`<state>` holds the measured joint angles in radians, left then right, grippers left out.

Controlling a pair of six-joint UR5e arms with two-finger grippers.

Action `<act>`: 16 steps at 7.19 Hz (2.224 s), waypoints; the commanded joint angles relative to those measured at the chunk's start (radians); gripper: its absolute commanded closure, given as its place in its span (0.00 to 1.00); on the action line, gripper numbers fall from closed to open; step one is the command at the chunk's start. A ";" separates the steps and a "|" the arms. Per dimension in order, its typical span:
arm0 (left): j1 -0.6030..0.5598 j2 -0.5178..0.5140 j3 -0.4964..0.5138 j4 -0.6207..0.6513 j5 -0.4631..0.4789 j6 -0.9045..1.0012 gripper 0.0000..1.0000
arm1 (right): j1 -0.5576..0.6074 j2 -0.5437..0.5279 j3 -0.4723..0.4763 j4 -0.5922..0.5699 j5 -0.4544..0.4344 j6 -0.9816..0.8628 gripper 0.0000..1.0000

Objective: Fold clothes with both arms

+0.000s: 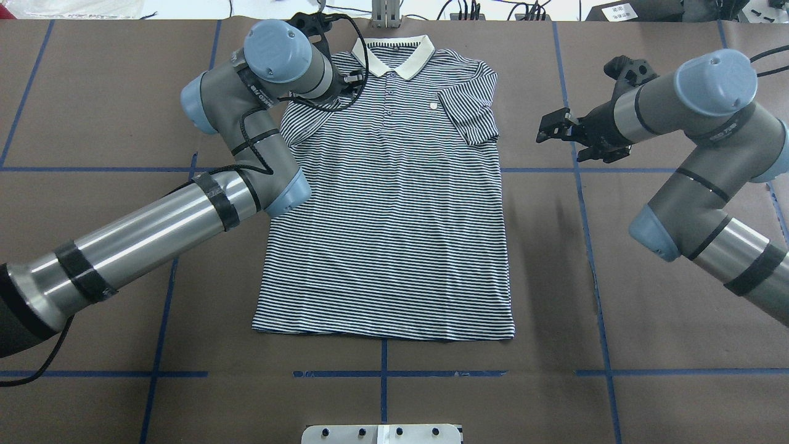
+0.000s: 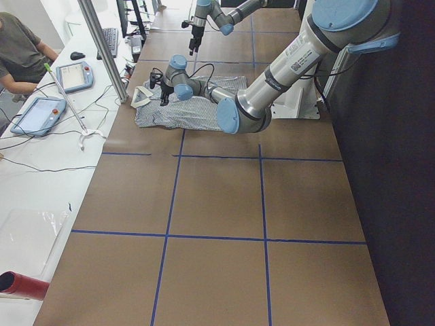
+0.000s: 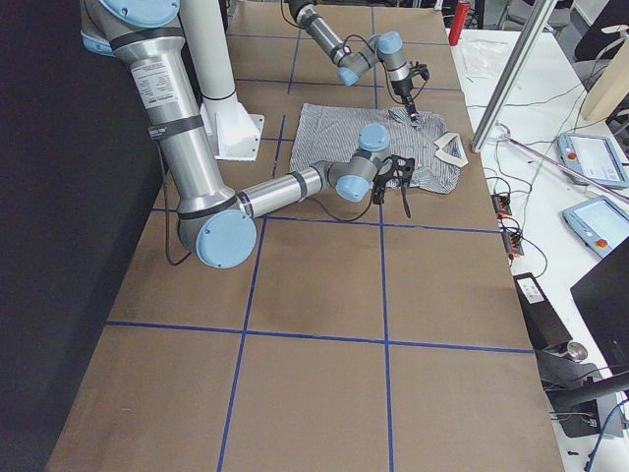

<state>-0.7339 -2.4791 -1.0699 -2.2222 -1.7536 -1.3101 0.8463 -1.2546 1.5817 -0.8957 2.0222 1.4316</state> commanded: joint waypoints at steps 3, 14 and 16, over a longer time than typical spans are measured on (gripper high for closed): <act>0.077 0.398 -0.566 0.085 -0.102 -0.055 0.39 | -0.474 -0.290 0.377 -0.015 -0.486 0.379 0.06; 0.079 0.483 -0.662 0.079 -0.188 -0.107 0.27 | -0.731 -0.201 0.431 -0.401 -0.738 0.610 0.44; 0.077 0.483 -0.670 0.079 -0.188 -0.106 0.27 | -0.731 -0.204 0.431 -0.401 -0.737 0.610 0.68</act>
<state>-0.6559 -1.9957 -1.7351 -2.1436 -1.9420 -1.4164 0.1151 -1.4570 2.0123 -1.2961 1.2841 2.0417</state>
